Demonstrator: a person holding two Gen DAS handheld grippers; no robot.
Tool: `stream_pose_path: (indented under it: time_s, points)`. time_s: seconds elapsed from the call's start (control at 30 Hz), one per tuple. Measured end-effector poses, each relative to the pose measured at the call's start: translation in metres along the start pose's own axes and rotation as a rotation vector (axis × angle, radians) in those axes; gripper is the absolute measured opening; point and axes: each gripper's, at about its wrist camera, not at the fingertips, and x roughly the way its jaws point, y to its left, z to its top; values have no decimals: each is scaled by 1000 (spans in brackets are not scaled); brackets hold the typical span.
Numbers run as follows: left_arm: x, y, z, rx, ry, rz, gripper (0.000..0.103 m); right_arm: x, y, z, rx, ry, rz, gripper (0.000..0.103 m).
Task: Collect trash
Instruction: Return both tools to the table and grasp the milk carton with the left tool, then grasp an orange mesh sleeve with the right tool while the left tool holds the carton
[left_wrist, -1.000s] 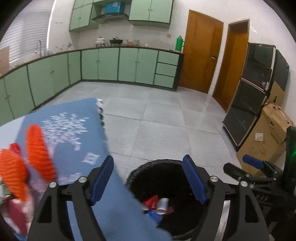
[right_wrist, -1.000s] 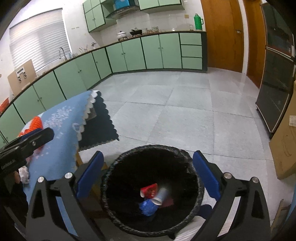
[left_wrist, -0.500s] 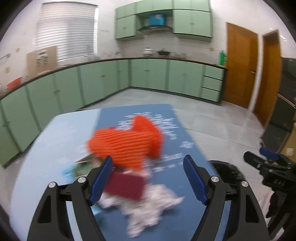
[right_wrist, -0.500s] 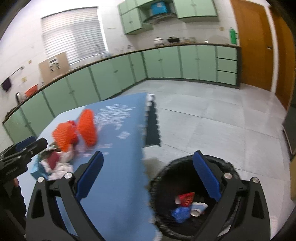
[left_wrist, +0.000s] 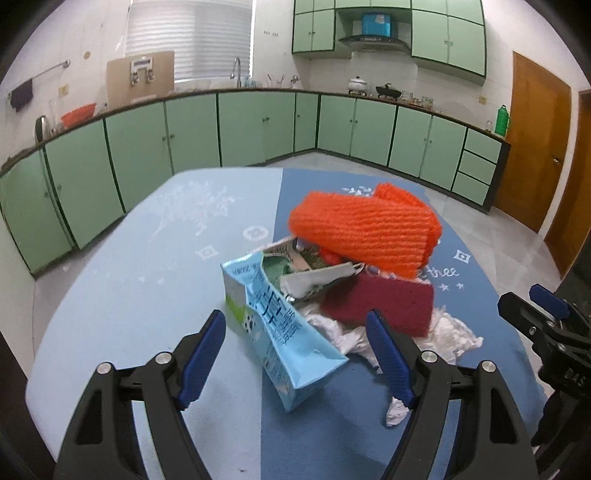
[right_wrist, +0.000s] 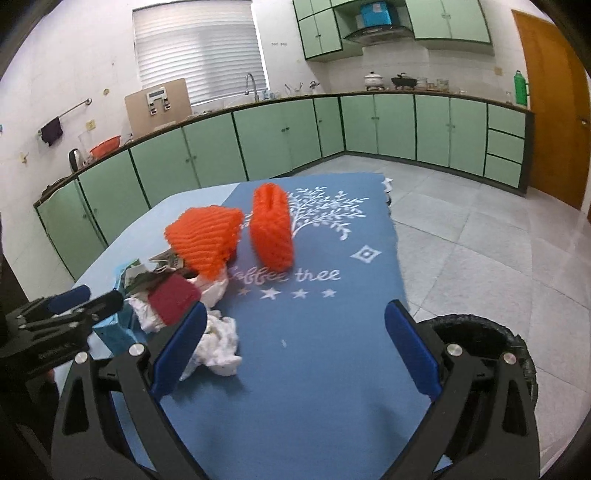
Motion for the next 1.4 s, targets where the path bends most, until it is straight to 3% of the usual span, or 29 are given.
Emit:
stream_pose_path:
  time_s: [0.33, 0.53, 0.67, 0.83, 1.07, 1.17, 1.23, 1.4]
  points:
    - [26, 9, -8, -55, 87, -5, 74, 6, 16, -7, -34, 30, 29, 93]
    - [22, 15, -8, -85, 78, -44, 43, 9, 23, -4, -53, 35, 34, 93]
    - [14, 22, -5, -104, 49, -35, 36, 10, 28, -1, -64, 33, 42, 93]
    - [11, 36, 1, -121, 28, 15, 35, 14, 38, 4, -78, 30, 60, 93]
    - [32, 41, 6, -154, 94, 27, 37, 22, 49, 10, -98, 33, 75, 93]
    - [32, 40, 6, -149, 84, 38, 35, 25, 49, 14, -96, 34, 71, 91]
    - [30, 40, 7, -156, 77, 40, 35, 27, 49, 18, -88, 38, 76, 85]
    - [16, 43, 20, -144, 15, 65, 35, 37, 52, 33, -79, 27, 84, 83]
